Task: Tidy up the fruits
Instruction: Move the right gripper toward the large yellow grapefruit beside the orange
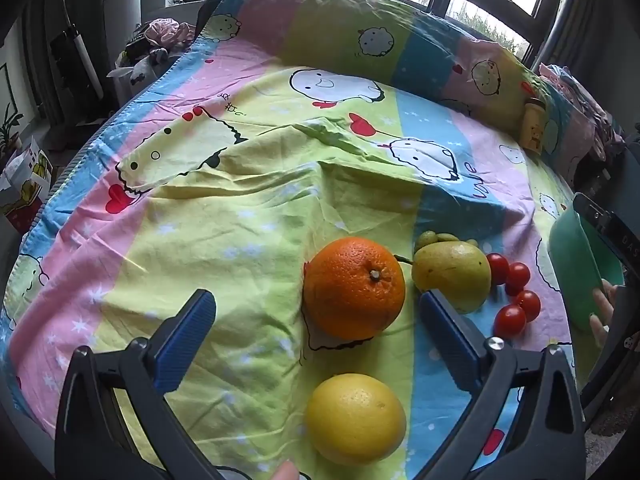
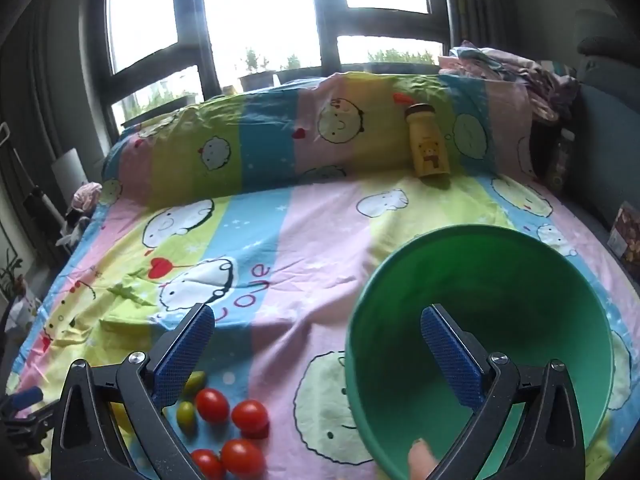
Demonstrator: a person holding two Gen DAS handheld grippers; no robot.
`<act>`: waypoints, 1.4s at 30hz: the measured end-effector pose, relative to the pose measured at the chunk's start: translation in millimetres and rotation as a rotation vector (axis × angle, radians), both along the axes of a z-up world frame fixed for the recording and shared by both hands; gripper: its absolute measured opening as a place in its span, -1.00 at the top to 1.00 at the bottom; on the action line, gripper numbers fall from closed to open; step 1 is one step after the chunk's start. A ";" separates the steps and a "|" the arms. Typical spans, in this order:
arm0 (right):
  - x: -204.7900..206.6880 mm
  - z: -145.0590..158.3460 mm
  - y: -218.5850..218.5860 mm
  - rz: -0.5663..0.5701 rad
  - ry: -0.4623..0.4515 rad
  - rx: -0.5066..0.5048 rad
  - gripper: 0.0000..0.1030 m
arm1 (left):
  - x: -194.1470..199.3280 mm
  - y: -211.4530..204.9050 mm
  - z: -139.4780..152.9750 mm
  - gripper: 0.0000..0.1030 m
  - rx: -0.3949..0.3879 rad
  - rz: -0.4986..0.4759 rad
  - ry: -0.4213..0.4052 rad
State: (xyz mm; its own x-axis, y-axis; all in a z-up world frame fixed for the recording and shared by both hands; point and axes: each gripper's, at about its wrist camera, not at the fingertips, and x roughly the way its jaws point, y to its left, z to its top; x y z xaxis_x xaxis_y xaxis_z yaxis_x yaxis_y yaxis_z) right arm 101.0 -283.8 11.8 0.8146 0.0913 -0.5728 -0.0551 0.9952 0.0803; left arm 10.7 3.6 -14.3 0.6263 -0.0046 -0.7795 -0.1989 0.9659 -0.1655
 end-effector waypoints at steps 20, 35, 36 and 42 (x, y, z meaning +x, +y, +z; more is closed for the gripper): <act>-70.6 21.1 28.9 -0.004 -0.014 -0.089 -1.00 | -9.2 5.3 9.1 -0.97 -0.046 -0.017 -0.019; -61.4 -2.5 92.3 0.245 0.233 0.240 -1.00 | -18.8 29.0 15.0 -0.74 -0.149 0.001 -0.019; -60.8 -3.5 92.3 0.256 0.250 0.263 -1.00 | -19.1 30.3 14.7 -0.71 -0.155 0.000 -0.015; -57.2 -9.5 100.7 0.291 0.293 0.327 -0.77 | -17.3 27.9 10.2 -0.43 -0.181 -0.033 0.023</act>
